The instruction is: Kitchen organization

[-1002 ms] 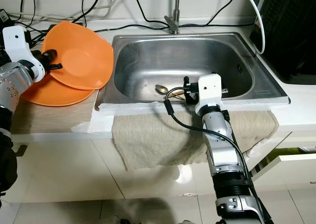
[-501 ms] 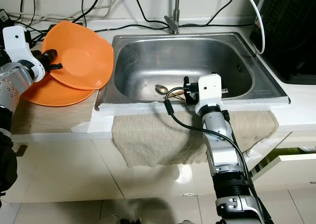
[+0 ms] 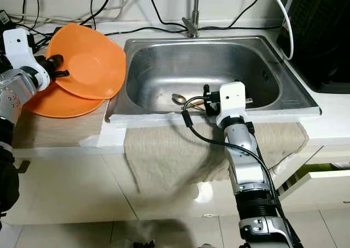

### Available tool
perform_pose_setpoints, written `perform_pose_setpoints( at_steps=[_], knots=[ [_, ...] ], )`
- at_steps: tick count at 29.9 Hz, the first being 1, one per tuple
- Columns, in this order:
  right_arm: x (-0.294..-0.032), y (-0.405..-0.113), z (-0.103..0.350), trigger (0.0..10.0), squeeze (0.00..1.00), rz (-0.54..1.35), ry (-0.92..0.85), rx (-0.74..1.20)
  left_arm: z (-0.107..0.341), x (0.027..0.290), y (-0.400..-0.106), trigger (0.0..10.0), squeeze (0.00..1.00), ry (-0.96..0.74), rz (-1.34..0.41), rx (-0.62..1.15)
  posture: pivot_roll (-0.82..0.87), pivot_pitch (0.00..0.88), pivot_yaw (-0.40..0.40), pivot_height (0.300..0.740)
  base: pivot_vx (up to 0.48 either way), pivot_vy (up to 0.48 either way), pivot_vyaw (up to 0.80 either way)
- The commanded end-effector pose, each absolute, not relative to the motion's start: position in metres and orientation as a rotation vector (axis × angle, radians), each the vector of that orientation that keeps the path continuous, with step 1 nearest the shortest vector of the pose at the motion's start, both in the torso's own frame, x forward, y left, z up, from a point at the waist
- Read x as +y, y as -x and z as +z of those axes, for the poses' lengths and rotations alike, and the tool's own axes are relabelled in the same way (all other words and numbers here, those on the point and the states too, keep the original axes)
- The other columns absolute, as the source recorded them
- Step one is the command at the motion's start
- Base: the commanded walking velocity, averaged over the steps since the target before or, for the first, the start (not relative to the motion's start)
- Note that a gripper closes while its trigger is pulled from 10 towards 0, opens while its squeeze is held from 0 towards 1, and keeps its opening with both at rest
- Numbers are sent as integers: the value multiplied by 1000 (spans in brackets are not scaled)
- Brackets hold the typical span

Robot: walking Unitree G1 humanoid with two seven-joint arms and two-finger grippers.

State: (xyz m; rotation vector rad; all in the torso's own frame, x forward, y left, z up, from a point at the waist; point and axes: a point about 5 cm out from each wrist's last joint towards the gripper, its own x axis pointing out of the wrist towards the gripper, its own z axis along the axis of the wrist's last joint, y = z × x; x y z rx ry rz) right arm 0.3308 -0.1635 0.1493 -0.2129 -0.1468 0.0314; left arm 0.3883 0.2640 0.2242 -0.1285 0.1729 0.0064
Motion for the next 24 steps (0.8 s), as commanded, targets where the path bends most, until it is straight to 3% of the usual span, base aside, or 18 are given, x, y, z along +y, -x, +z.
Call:
perform_pose_setpoints(
  at_steps=[1,24],
  knots=[
    [-164,-334,155,10000,0,35,203,-167,216,265,-388,0,0,95,27,229,-26,0,39,740,0,0,0],
    [-164,-337,155,10000,0,35,204,-165,216,265,-390,0,0,95,28,230,-27,0,40,740,0,0,0]
  ],
)
